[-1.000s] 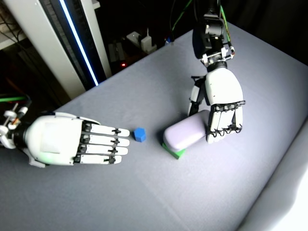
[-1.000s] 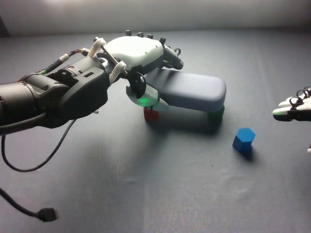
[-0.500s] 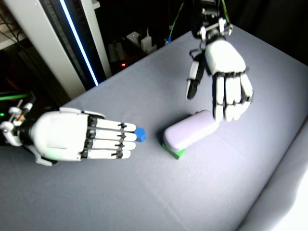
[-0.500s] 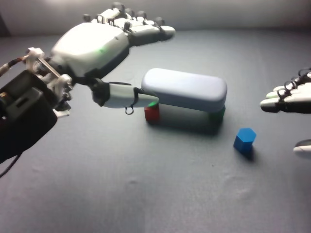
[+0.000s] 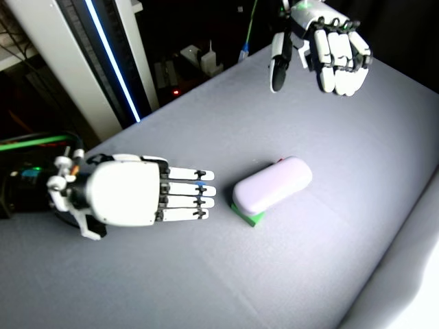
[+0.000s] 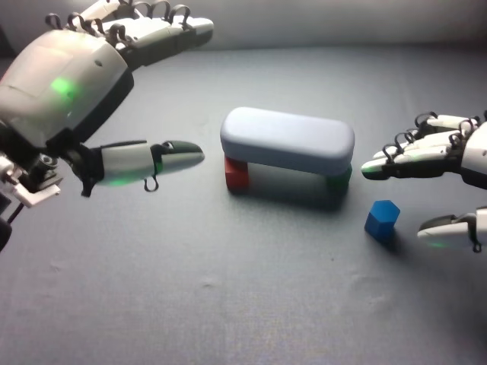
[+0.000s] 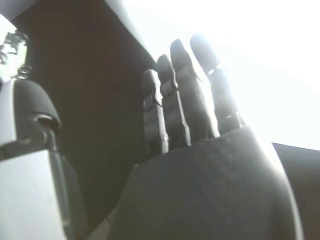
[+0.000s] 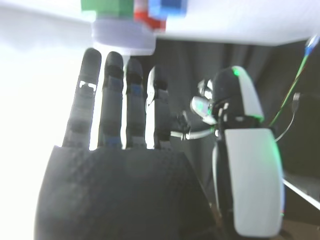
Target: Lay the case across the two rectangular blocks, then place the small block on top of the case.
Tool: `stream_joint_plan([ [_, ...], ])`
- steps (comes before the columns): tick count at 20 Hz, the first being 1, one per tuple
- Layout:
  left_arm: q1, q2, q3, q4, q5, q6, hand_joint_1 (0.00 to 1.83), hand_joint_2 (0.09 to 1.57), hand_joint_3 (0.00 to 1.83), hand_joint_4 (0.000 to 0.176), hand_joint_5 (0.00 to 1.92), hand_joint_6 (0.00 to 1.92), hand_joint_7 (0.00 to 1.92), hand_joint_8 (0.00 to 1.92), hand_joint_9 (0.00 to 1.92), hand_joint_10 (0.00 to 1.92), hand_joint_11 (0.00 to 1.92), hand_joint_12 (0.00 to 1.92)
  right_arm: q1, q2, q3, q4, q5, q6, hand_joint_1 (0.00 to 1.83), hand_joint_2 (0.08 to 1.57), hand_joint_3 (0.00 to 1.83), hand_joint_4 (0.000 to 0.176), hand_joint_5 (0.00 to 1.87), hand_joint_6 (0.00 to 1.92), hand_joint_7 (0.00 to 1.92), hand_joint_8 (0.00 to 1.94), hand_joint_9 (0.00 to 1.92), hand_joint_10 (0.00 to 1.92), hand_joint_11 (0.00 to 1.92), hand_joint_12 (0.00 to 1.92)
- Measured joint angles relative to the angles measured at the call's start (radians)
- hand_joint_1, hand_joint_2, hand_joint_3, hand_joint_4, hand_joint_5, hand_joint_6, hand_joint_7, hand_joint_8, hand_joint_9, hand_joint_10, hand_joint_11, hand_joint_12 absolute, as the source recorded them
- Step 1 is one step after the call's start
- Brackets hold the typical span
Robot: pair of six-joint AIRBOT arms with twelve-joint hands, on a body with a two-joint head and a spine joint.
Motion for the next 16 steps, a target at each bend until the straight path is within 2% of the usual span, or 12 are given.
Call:
stream_joint_plan([
  [3,0.029,0.003,-0.005,-0.005,-0.032,-0.026,0.90,0.95,0.00,0.000,0.44,0.00,0.47,0.00,0.51,0.00,0.18,1.00,0.002,-0.013,0.012,-0.011,-0.029,0.004,0.68,1.19,0.00,0.075,0.37,0.00,0.37,0.00,0.42,0.00,0.01,1.03],
  [4,0.034,0.008,-0.008,-0.013,-0.038,-0.027,0.90,0.95,0.00,0.000,0.44,0.00,0.47,0.00,0.51,0.00,0.18,1.00,0.004,-0.017,0.015,-0.018,-0.037,0.004,0.68,1.19,0.00,0.075,0.37,0.00,0.37,0.00,0.42,0.00,0.01,1.03],
  [5,0.045,0.014,-0.014,-0.022,-0.050,-0.029,0.90,0.95,0.00,0.000,0.43,0.00,0.48,0.00,0.52,0.00,0.21,0.97,0.012,-0.022,0.021,-0.028,-0.050,0.005,0.72,1.19,0.00,0.064,0.37,0.00,0.38,0.00,0.42,0.00,0.01,1.04],
  [6,0.058,0.014,-0.018,-0.026,-0.065,-0.029,0.88,0.95,0.00,0.000,0.43,0.00,0.47,0.00,0.52,0.00,0.21,0.96,0.019,-0.025,0.026,-0.032,-0.059,0.005,0.73,1.19,0.00,0.069,0.38,0.00,0.38,0.00,0.42,0.00,0.02,1.04],
  [7,0.071,0.019,-0.028,-0.034,-0.076,-0.030,0.88,0.95,0.00,0.000,0.43,0.00,0.48,0.00,0.52,0.00,0.23,0.92,0.027,-0.032,0.031,-0.039,-0.065,0.005,0.75,1.17,0.00,0.067,0.40,0.00,0.40,0.00,0.44,0.00,0.07,1.00],
  [9,0.092,0.027,-0.033,-0.032,-0.087,-0.037,0.90,0.95,0.00,0.000,0.42,0.00,0.45,0.00,0.47,0.00,0.18,0.94,0.037,-0.043,0.037,-0.053,-0.080,0.006,0.81,1.16,0.00,0.039,0.43,0.00,0.42,0.00,0.45,0.00,0.11,0.97],
  [11,0.107,0.027,-0.033,-0.048,-0.102,-0.043,0.85,0.93,0.00,0.000,0.43,0.00,0.43,0.00,0.45,0.00,0.15,0.99,0.037,-0.053,0.043,-0.069,-0.093,0.007,0.87,1.16,0.00,0.033,0.44,0.00,0.43,0.00,0.45,0.00,0.08,0.97],
  [13,0.128,0.027,-0.033,-0.066,-0.106,-0.063,0.86,0.94,0.00,0.000,0.43,0.00,0.41,0.00,0.43,0.00,0.11,0.97,0.043,-0.058,0.048,-0.083,-0.114,0.007,0.93,1.15,0.00,0.019,0.46,0.01,0.45,0.01,0.46,0.01,0.08,0.97],
  [14,0.132,0.027,-0.033,-0.065,-0.105,-0.068,0.84,0.93,0.00,0.000,0.43,0.00,0.43,0.01,0.44,0.00,0.10,0.96,0.046,-0.060,0.051,-0.082,-0.118,0.007,0.97,1.13,0.00,0.000,0.48,0.00,0.49,0.01,0.51,0.01,0.11,1.02],
  [16,0.149,0.027,-0.039,-0.061,-0.119,-0.088,0.87,0.94,0.00,0.000,0.42,0.00,0.42,0.00,0.42,0.00,0.07,0.98,0.054,-0.065,0.058,-0.082,-0.126,0.007,0.99,1.13,0.00,0.002,0.50,0.01,0.49,0.00,0.52,0.01,0.10,1.02],
])
